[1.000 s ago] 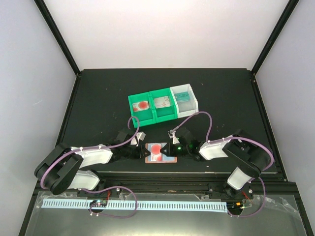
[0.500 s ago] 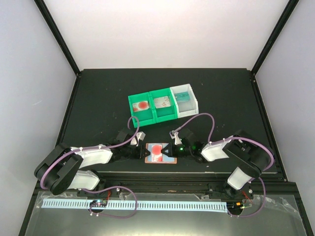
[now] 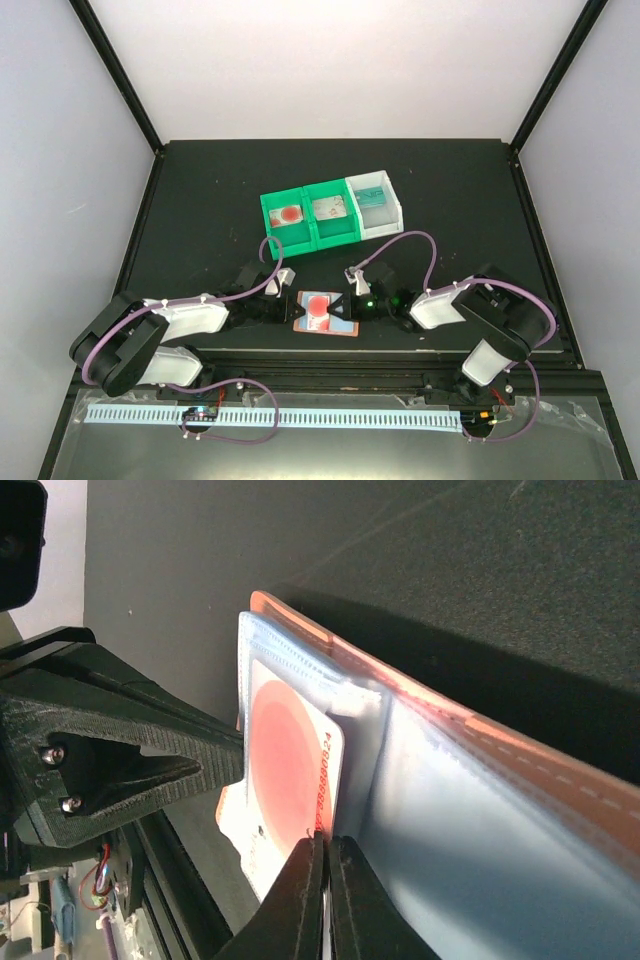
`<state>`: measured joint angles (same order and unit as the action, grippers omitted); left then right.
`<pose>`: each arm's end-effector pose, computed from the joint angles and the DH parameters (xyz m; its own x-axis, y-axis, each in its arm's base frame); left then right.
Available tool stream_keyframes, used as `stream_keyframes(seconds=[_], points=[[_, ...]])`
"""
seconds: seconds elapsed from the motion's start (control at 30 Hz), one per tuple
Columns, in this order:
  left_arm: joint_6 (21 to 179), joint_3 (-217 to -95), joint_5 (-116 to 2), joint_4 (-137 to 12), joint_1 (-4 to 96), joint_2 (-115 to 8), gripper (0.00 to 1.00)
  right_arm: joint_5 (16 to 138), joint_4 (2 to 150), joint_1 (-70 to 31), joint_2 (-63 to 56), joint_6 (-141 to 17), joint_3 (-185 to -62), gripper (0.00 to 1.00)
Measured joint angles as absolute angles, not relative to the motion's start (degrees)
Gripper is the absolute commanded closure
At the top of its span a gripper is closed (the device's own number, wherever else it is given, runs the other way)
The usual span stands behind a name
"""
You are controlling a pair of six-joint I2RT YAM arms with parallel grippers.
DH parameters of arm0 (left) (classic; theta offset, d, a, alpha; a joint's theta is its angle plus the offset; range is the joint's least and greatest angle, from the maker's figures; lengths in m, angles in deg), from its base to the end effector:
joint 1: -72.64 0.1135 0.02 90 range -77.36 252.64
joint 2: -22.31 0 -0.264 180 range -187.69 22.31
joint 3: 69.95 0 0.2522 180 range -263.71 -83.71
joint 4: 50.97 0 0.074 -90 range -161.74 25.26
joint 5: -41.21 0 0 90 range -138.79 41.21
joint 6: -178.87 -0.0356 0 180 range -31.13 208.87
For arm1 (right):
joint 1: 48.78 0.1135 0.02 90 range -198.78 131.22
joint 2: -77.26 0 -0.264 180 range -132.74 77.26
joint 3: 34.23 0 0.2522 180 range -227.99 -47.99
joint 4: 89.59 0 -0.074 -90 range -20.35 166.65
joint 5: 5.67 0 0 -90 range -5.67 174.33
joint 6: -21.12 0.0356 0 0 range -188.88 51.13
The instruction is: Take the credit cards out of the card holder
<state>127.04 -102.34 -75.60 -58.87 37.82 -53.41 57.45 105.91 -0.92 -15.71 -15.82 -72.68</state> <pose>0.1588 -0.1300 0.1138 -0.9614 -0.0031 -0.2750 0.1874 0.7244 -0.6635 0.1640 0.2052 0.1052 -0.9709 -0.0104 -0.2394 -0.2015 0.5763 0.7920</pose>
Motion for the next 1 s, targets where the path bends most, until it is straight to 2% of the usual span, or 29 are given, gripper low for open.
stream_keyframes(seconds=[1.0], points=[[128.5, -102.3, -74.4, -58.9, 37.8, -53.1, 0.99, 57.2, 108.9, -1.7, -15.2, -14.1, -69.5, 0.99]])
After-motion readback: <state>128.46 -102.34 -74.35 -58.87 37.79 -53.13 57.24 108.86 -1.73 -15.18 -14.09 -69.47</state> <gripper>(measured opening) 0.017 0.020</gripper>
